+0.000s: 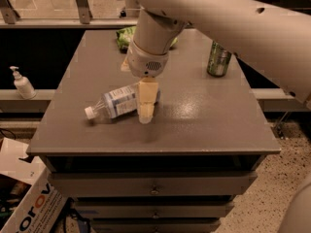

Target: Knock blue plastic bottle over

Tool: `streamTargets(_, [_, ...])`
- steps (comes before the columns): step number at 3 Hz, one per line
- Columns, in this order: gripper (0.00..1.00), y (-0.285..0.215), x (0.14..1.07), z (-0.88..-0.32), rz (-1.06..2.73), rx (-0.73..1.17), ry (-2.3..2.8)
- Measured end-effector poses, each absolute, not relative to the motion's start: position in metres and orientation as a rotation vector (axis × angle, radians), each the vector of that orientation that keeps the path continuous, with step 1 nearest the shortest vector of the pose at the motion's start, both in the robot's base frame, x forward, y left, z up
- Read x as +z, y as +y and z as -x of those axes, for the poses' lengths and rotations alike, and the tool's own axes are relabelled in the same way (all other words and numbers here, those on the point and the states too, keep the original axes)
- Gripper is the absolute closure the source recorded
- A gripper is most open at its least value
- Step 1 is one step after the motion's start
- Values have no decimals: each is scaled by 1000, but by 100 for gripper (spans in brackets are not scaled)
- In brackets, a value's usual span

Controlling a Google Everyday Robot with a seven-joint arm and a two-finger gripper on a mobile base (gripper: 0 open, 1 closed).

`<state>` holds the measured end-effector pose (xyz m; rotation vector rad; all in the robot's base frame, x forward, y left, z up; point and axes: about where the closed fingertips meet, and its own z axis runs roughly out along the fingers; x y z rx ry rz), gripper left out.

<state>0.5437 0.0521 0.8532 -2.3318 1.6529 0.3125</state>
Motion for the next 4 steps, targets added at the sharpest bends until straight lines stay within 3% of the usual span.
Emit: streamTargets(4, [0,15,910,-533,1503,666,1639])
